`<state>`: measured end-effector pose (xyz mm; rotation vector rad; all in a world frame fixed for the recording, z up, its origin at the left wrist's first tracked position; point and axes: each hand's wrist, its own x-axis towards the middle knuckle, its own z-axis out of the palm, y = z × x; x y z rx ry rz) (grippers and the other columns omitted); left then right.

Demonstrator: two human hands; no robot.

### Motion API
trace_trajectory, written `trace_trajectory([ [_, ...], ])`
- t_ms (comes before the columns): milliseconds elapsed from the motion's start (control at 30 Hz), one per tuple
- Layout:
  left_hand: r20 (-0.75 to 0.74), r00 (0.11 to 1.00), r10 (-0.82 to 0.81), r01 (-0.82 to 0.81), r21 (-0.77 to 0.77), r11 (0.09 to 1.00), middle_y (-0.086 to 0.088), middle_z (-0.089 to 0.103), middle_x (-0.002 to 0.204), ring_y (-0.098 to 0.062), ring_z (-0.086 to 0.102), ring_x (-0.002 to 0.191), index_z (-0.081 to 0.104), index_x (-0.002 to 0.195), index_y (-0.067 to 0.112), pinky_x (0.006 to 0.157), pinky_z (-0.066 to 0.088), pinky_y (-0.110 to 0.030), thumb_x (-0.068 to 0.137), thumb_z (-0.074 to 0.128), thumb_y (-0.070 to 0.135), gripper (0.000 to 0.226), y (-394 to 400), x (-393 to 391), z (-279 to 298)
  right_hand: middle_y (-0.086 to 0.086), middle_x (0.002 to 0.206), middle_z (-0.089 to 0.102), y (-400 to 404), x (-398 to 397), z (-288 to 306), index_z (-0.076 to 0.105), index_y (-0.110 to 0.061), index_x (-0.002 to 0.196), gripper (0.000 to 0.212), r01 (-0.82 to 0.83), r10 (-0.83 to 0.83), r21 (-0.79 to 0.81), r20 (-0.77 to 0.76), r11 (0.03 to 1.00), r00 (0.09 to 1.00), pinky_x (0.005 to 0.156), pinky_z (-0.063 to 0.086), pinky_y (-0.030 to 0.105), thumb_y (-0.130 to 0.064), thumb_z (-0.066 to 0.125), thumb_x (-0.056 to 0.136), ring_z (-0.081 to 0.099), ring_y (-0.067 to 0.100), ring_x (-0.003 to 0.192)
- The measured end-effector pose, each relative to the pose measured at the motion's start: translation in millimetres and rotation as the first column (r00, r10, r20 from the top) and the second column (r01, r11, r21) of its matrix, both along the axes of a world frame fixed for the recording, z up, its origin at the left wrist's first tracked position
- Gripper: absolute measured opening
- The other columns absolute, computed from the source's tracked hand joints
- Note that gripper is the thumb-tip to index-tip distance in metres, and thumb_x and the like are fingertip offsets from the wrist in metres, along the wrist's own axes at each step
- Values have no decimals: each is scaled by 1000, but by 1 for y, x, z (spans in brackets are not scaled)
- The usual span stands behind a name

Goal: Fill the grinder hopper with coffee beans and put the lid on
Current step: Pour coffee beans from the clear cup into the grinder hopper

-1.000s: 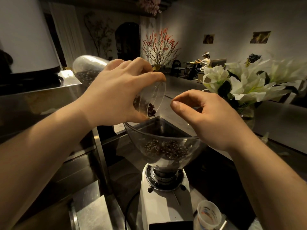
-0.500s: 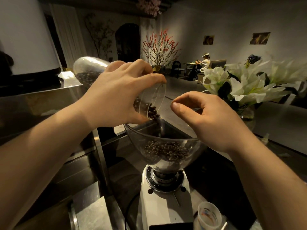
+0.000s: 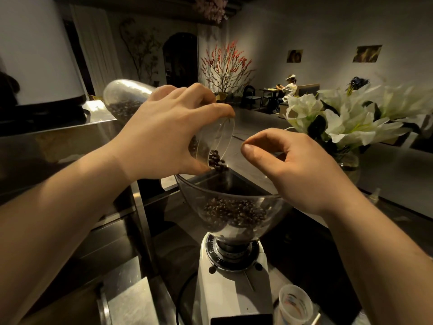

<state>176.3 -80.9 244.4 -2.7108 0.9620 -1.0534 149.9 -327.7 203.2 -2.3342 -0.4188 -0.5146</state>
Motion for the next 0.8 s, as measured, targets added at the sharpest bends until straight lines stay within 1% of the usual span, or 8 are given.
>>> trace_trajectory([
  [100,-1,1000,0,0,4,1000,3,47,148,-24,45,130,45,155,40,105,24,-36,71,82,62,94,-1,0,1,-29,109,74,0,0,0,73,-49,115,50,1,-1,2,1,1000,1000,98,58,50,-82,45,89,68,-2,110],
  [267,0,1000,4,-4,8,1000,3,46,148,-21,42,129,44,155,41,104,24,-35,71,81,62,95,-1,0,1,-29,109,74,0,0,1,73,-49,115,50,0,0,-3,2,1000,1000,98,58,50,-81,45,89,68,-1,110],
  [467,-3,1000,8,-8,16,1000,3,46,148,-23,45,130,44,155,41,110,31,-42,70,82,62,95,-2,0,0,-27,111,74,0,-1,0,73,-48,116,51,0,0,-7,1,1000,1000,99,58,49,-80,45,90,68,-1,111],
  [567,1,1000,6,-6,11,1000,3,47,147,-23,46,129,45,155,40,105,27,-37,71,83,62,95,-2,0,0,-27,112,74,0,-1,1,73,-47,117,50,0,0,-9,2,1000,1000,99,58,49,-79,45,91,68,-1,111],
  [700,1,1000,11,-11,16,1000,3,46,148,-23,44,130,43,155,41,104,25,-35,71,82,63,95,-2,0,0,-28,112,74,0,-1,1,73,-48,117,52,1,-1,-11,-3,1000,1000,99,58,50,-81,44,90,67,-2,112],
  [800,-9,1000,10,-10,18,1000,4,45,149,-20,40,131,42,156,42,104,24,-36,71,81,63,95,-1,-1,1,-29,112,73,0,-1,1,72,-49,118,52,1,-1,-16,-6,1000,1000,99,58,50,-82,43,90,67,-2,112],
])
